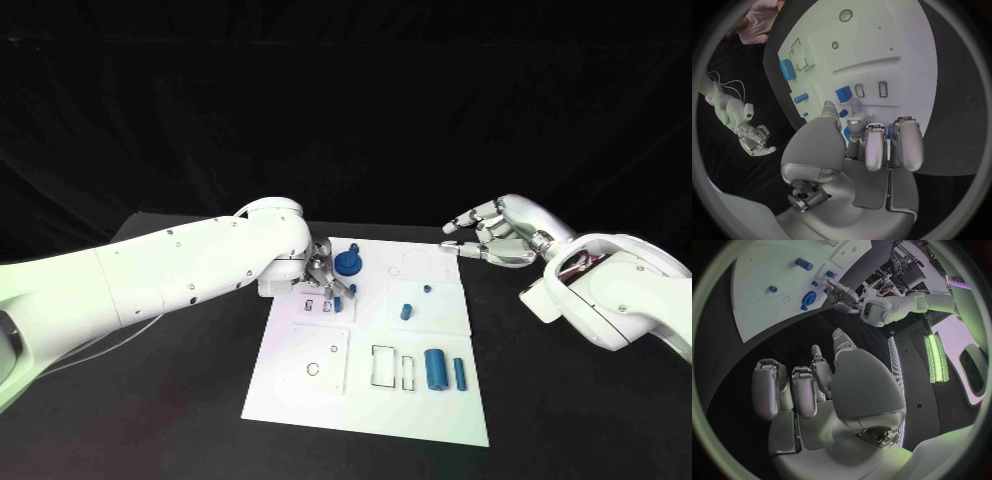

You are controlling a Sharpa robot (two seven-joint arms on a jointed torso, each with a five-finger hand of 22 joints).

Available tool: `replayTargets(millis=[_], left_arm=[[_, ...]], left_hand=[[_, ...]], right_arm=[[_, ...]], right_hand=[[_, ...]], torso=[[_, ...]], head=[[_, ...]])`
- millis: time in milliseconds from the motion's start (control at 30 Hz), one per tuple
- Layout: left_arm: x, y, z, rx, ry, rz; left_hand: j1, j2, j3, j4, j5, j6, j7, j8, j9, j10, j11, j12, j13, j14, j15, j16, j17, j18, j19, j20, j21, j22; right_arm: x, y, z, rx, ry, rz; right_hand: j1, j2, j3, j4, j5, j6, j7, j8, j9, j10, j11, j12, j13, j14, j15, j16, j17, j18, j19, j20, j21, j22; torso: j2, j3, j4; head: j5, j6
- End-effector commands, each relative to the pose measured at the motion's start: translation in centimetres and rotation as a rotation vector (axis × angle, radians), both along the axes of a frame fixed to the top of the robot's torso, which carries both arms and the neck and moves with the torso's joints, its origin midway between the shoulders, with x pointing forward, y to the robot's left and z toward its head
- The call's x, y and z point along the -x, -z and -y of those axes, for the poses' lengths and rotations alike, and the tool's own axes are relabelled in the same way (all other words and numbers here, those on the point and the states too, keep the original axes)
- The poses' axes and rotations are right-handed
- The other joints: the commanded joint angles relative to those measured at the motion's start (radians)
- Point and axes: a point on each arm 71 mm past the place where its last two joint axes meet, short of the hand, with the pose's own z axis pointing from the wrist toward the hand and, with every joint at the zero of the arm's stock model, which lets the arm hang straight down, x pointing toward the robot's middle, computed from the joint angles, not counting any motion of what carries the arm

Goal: Assemble the parts on the task board

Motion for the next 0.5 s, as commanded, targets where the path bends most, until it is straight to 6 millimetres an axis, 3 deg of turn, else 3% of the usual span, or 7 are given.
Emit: replayTargets(millis=[33, 500], left_arm=[[0.21, 0.30, -0.07, -0.047, -0.003, -0.038], [0.39, 0.56, 0.20, -0.048, 0.010, -0.060]], left_hand=[[0.009, 0.011, 0.002, -0.004, -0.004, -0.009, 0.001, 0.006, 0.004, -0.009, 0.001, -0.006, -0.002, 0.060, -0.005, -0.001, 0.117, -0.011, 0.010, -0.001, 0.006, 0.002], [0.033, 0.024, 0.009, -0.008, -0.004, -0.014, 0.001, 0.010, 0.016, -0.010, 0.001, -0.004, 0.001, 0.060, -0.004, -0.001, 0.118, -0.012, 0.010, 0.000, 0.011, 0.010]], right_arm=[[-0.01, 0.07, -0.10, 0.009, -0.009, -0.007], [-0.11, 0.13, -0.26, 0.011, -0.011, -0.011]], right_hand=[[-0.001, 0.004, -0.006, -0.002, 0.006, 0.006, -0.004, 0.004, 0.001, -0.002, -0.004, -0.005, 0.010, 0.080, -0.010, -0.004, 0.168, 0.015, -0.006, 0.001, -0.005, 0.113], [0.001, 0.006, -0.007, -0.003, 0.013, 0.006, -0.005, 0.005, 0.002, -0.002, -0.005, -0.005, 0.010, 0.080, -0.010, -0.004, 0.167, 0.014, -0.006, 0.000, -0.005, 0.113]], torso=[[0.000, -0.0002, 0.0004], [0.000, 0.0004, 0.0005]], head=[[0.001, -0.001], [0.000, -0.005]])
